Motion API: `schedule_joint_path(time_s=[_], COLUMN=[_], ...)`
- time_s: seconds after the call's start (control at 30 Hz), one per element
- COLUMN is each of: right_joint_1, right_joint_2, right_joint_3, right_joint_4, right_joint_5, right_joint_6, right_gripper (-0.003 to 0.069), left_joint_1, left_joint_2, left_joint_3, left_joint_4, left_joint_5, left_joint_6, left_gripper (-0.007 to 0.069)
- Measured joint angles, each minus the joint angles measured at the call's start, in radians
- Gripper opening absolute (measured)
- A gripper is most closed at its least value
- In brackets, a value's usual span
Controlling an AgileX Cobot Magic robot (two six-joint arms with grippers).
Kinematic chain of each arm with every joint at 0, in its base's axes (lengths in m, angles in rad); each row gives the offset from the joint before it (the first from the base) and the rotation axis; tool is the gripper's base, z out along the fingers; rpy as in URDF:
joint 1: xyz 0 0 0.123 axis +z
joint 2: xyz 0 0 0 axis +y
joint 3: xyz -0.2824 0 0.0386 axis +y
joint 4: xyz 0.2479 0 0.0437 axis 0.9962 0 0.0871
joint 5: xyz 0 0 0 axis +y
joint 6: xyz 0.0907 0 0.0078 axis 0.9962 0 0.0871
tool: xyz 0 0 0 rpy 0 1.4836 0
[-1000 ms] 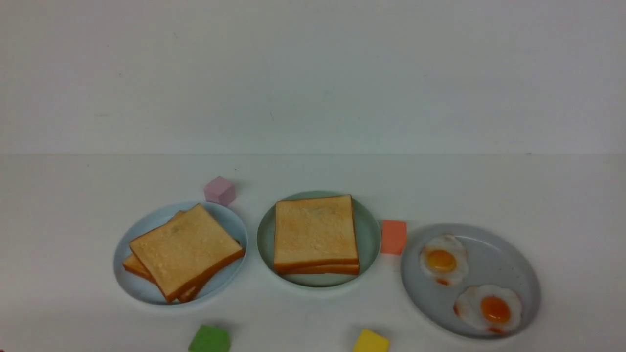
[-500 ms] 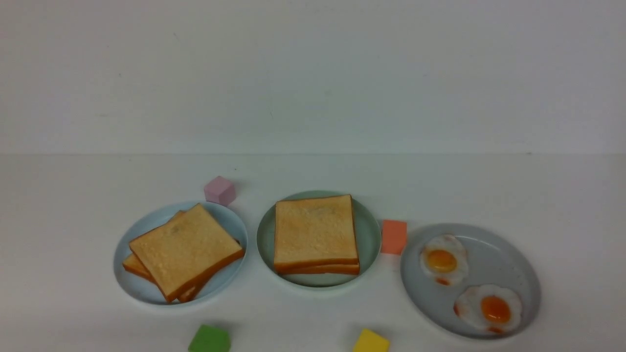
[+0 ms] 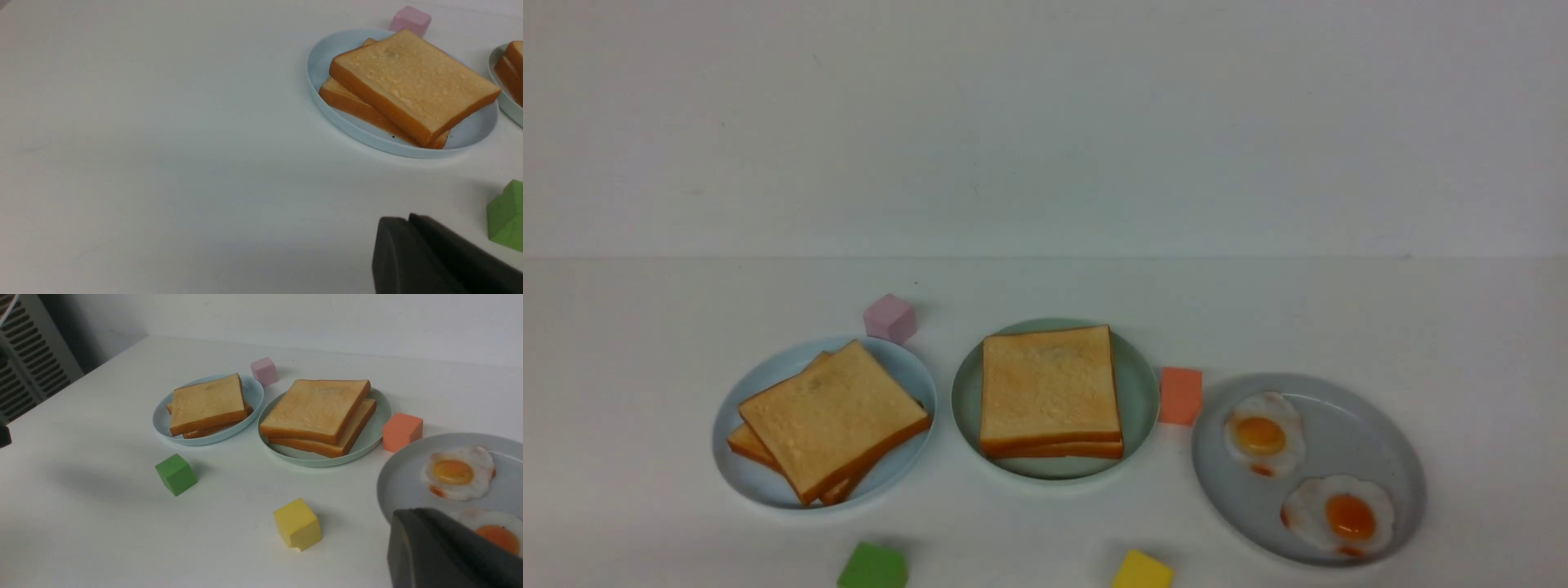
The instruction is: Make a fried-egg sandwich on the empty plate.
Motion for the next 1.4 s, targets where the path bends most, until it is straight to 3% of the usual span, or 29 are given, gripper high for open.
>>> schedule_joint_path(time_s=[0.27,0.37,0.43,0.5,0.63,0.8,0.9,1.4], right_joint_1=[-0.033,-0.071,-0.112,-0.135,-0.164,-0.169,-0.189,-0.198], right_joint_2=[-0.009,-0.031,-0.056,-0.067,-0.111,-0.15,-0.15,-0.15], right_joint_3=[0.0,0.0,0.009,0.022,0.099,0.241,0.296,0.302], right_joint_4=[-0.017,-0.07,-0.185,-0.288,-0.554,-0.725,-0.734,-0.734], right_joint_5=[-0.002,-0.016,-0.026,-0.028,-0.062,-0.106,-0.15,-0.173], right_joint_6=[0.0,-0.001,0.025,0.089,0.335,0.56,0.607,0.611], right_gripper=[0.0013,0.0015,0.0017,0.0019,0.0025,0.0029,0.0031,0.0048], left_joint_1=[0.0,0.0,0.0,0.0,0.0,0.0,0.0,0.001], left_joint_2=[0.0,0.0,0.0,0.0,0.0,0.0,0.0,0.0], left_joint_3=[0.0,0.0,0.0,0.0,0.0,0.0,0.0,0.0], left_joint_4=[0.002,0.002,0.003,0.003,0.003,0.003,0.003,0.003], left_joint_5=[0.0,0.0,0.0,0.0,0.0,0.0,0.001,0.001], left_joint_6=[0.002,0.002,0.002,0.002,0.002,0.002,0.002,0.002], left_gripper=[0.0043,0.0048,0.005,0.005,0.0052,0.0057,0.0057,0.0072])
